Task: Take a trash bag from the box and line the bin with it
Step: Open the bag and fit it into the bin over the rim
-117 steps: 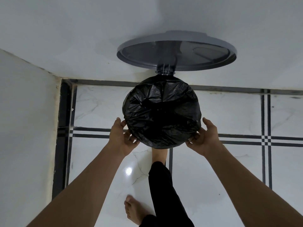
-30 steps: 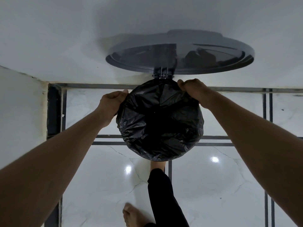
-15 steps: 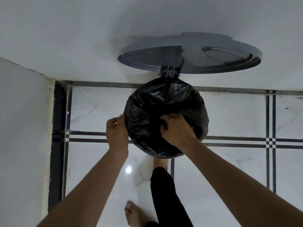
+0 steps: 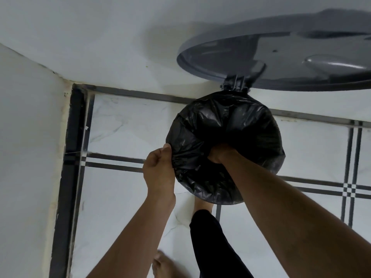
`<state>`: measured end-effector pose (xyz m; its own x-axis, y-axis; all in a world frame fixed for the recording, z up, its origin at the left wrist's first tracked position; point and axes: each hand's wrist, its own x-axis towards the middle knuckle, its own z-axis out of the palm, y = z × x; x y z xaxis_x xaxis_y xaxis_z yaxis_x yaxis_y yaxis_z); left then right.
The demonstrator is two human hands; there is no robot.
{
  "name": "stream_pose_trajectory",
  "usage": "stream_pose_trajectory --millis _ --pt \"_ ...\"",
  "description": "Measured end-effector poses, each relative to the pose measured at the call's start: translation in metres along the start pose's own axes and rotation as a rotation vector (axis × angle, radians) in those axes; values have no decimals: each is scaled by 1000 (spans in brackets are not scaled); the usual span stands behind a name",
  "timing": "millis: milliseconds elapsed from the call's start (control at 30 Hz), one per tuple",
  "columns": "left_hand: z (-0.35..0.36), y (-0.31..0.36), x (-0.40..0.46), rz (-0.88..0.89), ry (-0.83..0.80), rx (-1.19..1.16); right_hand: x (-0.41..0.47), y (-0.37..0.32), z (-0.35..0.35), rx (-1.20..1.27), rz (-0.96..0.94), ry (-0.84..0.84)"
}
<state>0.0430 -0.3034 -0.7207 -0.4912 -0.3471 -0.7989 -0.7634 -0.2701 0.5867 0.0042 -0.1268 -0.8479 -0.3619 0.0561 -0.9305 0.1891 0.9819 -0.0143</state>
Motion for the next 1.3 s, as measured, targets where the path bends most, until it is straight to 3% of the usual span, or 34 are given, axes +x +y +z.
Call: stream_pose_trajectory --millis 233,567,867,1200,1300 --pt "1 0 0 4 -5 -26 10 0 9 -55 33 -30" --pt "-5 10 -12 -22 -1 -20 -67 -8 -21 104 -43 149" --pt "-6 6 -6 -42 -21 -43 -23 -20 3 54 -39 -62" --pt "-14 8 -11 -98 -128 -77 -34 -19 -1 108 -3 -15" --pt "-15 11 -14 -116 -131 -78 -64 -15 -12 75 9 119"
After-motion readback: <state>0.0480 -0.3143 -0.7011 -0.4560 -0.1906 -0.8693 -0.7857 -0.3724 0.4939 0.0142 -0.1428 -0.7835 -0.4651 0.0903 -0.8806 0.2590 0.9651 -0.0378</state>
